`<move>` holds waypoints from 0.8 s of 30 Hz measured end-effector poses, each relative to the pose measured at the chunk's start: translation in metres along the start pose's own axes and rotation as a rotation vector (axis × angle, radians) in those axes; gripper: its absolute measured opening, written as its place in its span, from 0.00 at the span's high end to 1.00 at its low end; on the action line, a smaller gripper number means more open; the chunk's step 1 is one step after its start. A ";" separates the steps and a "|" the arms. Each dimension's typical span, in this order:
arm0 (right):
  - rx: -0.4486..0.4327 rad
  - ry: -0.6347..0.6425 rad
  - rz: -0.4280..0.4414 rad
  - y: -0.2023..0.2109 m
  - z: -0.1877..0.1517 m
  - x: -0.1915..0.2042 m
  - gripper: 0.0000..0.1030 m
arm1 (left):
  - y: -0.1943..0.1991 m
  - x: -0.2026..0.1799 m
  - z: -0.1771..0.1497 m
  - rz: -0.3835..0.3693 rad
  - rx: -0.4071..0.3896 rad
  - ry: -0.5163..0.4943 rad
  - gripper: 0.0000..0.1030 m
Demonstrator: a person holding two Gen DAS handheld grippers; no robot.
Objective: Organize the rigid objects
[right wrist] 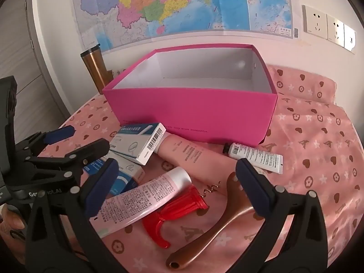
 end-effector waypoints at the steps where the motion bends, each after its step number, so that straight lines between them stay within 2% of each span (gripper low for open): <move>1: 0.000 0.001 0.001 0.000 0.000 0.000 0.00 | -0.001 0.000 0.000 0.000 0.001 0.001 0.00; 24: 0.010 0.006 0.036 -0.009 0.001 -0.002 0.00 | -0.011 0.010 0.001 -0.010 0.020 0.016 0.00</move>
Point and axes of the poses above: each gripper's, at about its wrist camera, not at the fingertips, and y roughly against the way its jaws point, x to its left, z to its top, the point moved 2 cm from there along -y, roughly the way its jaws point, and after that the axes turned 14 degrees about y, right-handed, at the moved point
